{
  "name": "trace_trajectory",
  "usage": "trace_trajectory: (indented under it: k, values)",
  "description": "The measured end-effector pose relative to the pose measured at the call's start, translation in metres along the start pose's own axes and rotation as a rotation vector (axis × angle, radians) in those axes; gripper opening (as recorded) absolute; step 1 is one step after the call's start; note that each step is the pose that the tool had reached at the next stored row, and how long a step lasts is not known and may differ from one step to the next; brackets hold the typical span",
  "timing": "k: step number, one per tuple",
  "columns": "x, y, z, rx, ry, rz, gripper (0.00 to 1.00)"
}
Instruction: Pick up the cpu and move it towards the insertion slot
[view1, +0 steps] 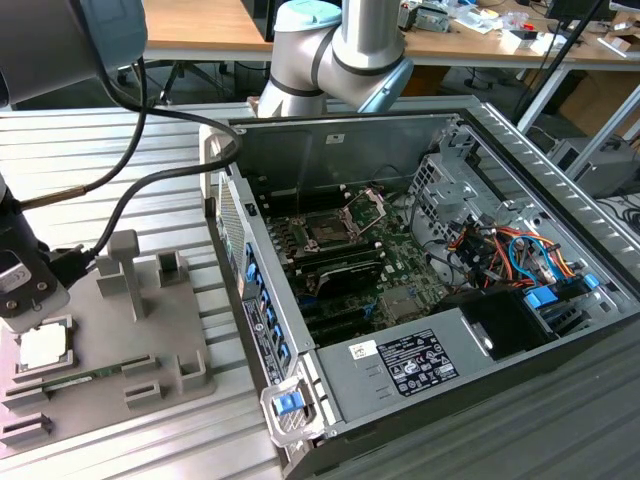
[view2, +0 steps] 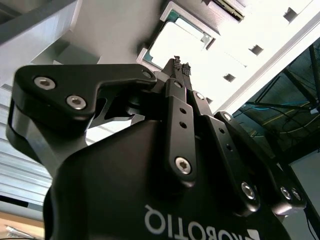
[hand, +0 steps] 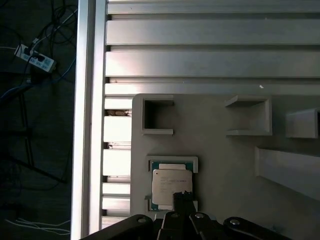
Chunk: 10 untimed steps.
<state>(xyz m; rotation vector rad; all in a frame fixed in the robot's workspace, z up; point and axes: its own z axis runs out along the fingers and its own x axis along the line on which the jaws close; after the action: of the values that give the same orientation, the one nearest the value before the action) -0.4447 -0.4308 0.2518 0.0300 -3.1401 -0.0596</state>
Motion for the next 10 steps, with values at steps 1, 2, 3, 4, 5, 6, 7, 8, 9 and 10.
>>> trace_trajectory:
  k: [1, 2, 3, 4, 5, 6, 7, 8, 9, 10]
  values:
    - [0.0, -0.0002, 0.0003, 0.0, 0.0, 0.0, 0.11]
    - [0.0, -0.0005, 0.0006, 0.0, 0.0, 0.0, 0.11]
    - [0.0, -0.0008, 0.001, 0.0, 0.0, 0.0, 0.11]
    - [0.0001, -0.001, 0.0014, 0.0, 0.0001, 0.0, 0.11]
    - [0.0001, -0.0011, 0.0017, 0.0, 0.0001, 0.0, 0.11]
    - [0.0001, -0.0013, 0.002, 0.0001, 0.0002, 0.0, 0.11]
    - [0.0, -0.0015, 0.0025, 0.0001, 0.0001, 0.0, 0.11]
    - [0.0, -0.0018, 0.0031, 0.0, 0.0, 0.0, 0.11]
    - [0.0, -0.002, 0.0034, 0.0, 0.0, 0.0, 0.11]
    - [0.0, -0.0022, 0.0037, 0.0, 0.0, 0.0, 0.11]
